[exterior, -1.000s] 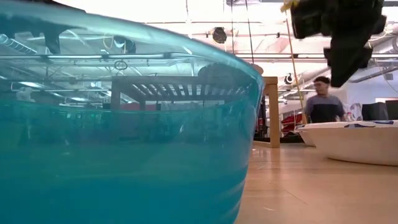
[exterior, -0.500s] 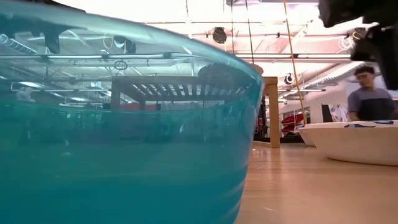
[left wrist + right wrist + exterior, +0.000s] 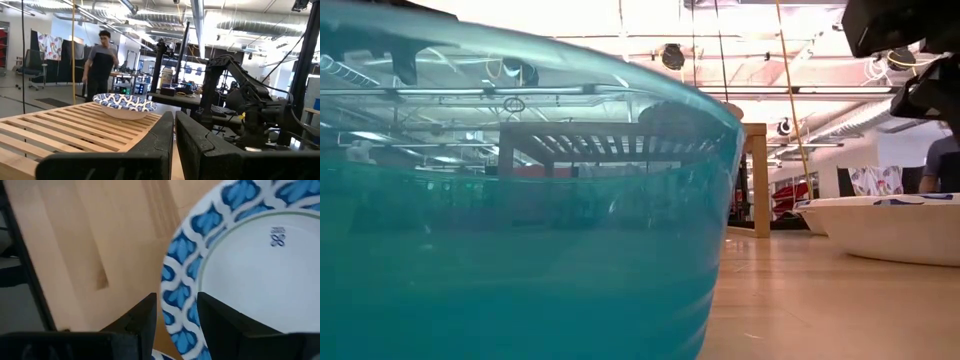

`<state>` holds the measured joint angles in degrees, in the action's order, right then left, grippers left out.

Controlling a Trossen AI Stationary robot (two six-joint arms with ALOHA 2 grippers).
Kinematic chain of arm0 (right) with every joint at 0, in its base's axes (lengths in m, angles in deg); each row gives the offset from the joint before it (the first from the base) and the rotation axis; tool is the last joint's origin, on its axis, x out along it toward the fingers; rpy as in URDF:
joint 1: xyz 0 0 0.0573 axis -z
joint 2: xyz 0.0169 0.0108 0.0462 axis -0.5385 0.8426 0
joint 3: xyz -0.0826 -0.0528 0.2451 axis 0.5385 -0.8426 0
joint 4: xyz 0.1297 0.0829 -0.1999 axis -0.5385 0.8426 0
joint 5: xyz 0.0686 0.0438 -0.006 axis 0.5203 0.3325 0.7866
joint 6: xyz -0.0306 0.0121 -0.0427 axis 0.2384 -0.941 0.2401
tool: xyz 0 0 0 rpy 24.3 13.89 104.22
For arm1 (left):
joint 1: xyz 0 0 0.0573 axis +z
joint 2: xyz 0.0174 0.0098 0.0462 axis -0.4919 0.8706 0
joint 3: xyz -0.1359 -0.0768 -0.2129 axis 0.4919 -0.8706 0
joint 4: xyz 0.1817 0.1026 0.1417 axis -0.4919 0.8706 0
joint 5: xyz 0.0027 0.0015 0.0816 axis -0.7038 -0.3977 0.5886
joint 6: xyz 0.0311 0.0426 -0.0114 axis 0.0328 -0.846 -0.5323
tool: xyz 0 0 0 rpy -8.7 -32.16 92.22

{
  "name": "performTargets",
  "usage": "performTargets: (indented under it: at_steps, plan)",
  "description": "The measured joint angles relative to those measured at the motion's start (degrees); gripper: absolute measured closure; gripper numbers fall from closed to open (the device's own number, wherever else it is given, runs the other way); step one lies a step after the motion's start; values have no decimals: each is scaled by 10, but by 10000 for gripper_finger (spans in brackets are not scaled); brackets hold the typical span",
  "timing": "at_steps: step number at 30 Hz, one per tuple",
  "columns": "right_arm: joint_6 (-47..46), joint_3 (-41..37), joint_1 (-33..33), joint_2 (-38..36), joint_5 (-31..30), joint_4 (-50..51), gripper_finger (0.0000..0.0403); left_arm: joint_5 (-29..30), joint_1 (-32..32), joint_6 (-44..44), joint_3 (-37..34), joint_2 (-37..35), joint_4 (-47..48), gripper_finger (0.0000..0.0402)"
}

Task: Place and stack bowls onto a shelf
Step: Stack the white bowl on top of the white bowl on the shelf

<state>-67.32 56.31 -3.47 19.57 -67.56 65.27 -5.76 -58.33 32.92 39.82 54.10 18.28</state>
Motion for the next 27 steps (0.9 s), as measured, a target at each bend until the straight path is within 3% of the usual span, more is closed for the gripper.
performTargets:
  at_steps: [8, 27]
  plan:
    - [10, 0, -1, 0, -27, -12, 268, -11, 0, 1, 0, 0, 0, 378]
    - [20, 0, 0, 25, -21, -27, 268, -11, 0, 1, 0, 0, 0, 378]
